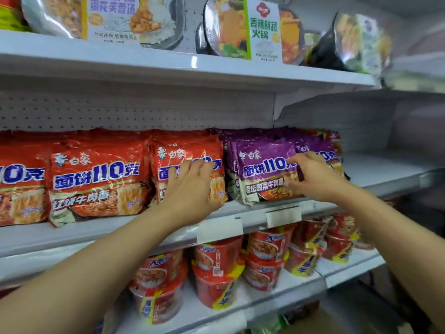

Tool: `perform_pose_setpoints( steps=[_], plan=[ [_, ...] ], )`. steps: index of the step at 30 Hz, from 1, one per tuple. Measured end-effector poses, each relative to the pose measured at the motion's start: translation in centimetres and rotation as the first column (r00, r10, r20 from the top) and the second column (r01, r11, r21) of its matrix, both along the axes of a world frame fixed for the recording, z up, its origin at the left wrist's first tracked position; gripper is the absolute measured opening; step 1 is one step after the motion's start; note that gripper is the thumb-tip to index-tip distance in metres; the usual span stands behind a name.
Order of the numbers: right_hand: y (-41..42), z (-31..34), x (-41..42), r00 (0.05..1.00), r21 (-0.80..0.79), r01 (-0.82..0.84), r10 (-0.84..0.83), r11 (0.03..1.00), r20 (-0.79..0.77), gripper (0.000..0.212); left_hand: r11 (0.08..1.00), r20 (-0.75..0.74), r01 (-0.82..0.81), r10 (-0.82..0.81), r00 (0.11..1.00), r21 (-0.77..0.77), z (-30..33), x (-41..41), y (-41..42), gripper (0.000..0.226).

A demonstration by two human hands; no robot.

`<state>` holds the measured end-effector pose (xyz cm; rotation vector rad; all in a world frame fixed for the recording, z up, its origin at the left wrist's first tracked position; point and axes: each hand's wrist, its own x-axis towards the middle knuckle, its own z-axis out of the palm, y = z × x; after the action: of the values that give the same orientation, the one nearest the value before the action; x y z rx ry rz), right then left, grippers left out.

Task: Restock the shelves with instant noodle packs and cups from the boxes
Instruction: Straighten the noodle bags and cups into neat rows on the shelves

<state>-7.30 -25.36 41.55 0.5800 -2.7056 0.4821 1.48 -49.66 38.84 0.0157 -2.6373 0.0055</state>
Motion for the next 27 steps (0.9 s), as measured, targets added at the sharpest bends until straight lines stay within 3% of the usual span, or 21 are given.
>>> perform_pose_setpoints(
  steps=[8,19,27],
  plan=[
    [4.7,1.0,-7.1,0.999,-0.037,-0.033,0.032,0.999,-0.025,0.049,0.999,-0.049,0.025,-0.027,0.998,-0.037,0.1,-6.7,7.5,0.087],
    [2.6,5.0,-16.6,0.934,-0.15,-0.356,0.351,0.922,-0.062,0.031,0.99,0.059,-0.131,0.134,0.989,-0.051,0.9,-13.1,11.2,0.123],
    [-2.1,7.3,-19.6,0.915,0.111,-0.392,0.375,0.913,0.146,0.02,0.974,0.067,-0.194,0.203,0.977,-0.117,1.3,-13.9,11.3,0.132]
  ],
)
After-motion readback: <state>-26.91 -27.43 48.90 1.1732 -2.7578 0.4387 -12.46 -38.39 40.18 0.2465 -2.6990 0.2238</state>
